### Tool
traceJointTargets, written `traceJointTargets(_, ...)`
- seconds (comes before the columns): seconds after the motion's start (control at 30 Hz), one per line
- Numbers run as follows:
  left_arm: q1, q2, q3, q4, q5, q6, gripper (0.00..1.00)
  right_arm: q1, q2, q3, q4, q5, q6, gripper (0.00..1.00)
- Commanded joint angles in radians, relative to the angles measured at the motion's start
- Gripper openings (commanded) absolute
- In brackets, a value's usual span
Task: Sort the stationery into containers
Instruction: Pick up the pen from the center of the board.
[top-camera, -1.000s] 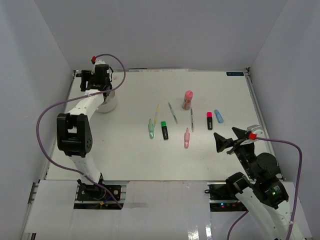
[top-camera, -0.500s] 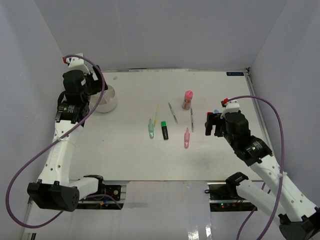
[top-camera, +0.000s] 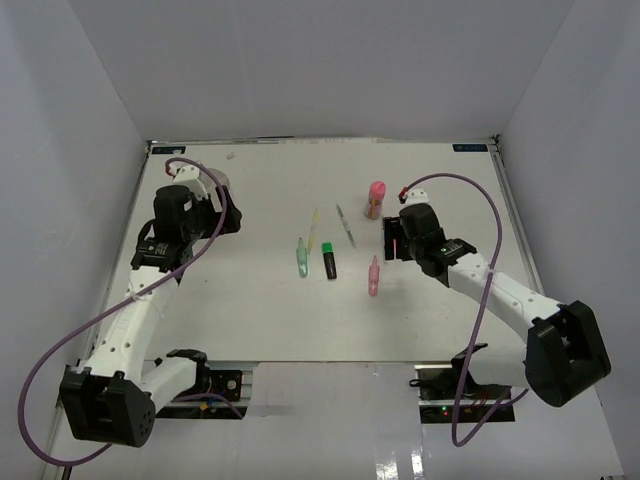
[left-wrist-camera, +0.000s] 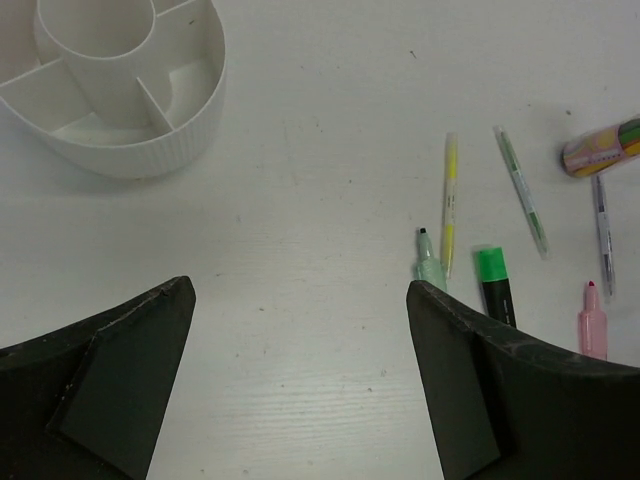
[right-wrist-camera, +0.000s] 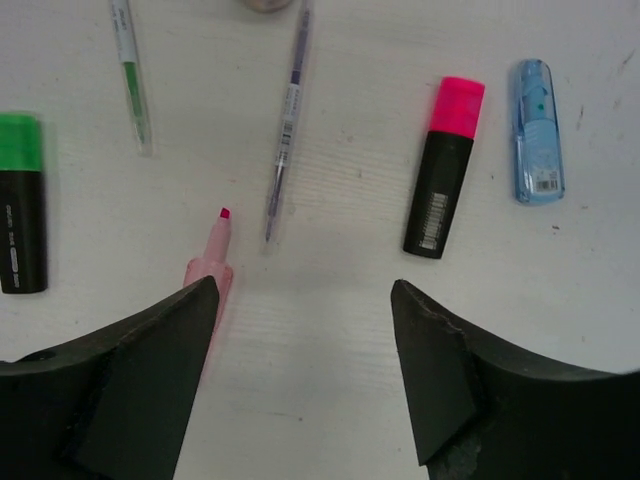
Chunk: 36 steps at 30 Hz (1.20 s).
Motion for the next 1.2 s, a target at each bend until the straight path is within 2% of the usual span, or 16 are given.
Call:
traceJointTargets(0.0,-0.001,-0.038,0.008,0.052,-0.029,-0.023,0.98,0.003,0.071,0.007,0.192,0.004,0.005,0.72)
traceJointTargets(0.3,-0.001,-0.060,-0.009,0.060,-0.048,-0.027,0.98,0.003,0.288,0.035,0.310,-0.003,0.011,0.52)
traceJointTargets(0.63,-0.001,-0.061,-0.014,0.061,-0.046,-0.030,0.98,-0.011,0.429,0.046,0.375,0.000,0.017,0.46)
traceJointTargets(0.83,0.001,-0.067,-0.018,0.067,-0.043,-0.032,0.98,-0.026,0.460,0.034,0.398,0.000,0.037,0.40)
traceJointTargets(0.93,-0.001,-0.064,-0.017,0.067,-0.028,-0.032,0.98,-0.035,0.469,0.023,0.403,0.005,0.040,0.35)
traceJointTargets(0.97,-0.001,-0.064,-0.017,0.066,-0.025,-0.033,0.98,-0.040,0.467,0.018,0.403,0.013,0.040,0.31)
traceJointTargets(1.17,-0.001,-0.060,-0.015,0.072,0.055,-0.052,0.98,-0.041,0.380,-0.026,0.396,0.059,0.019,0.20)
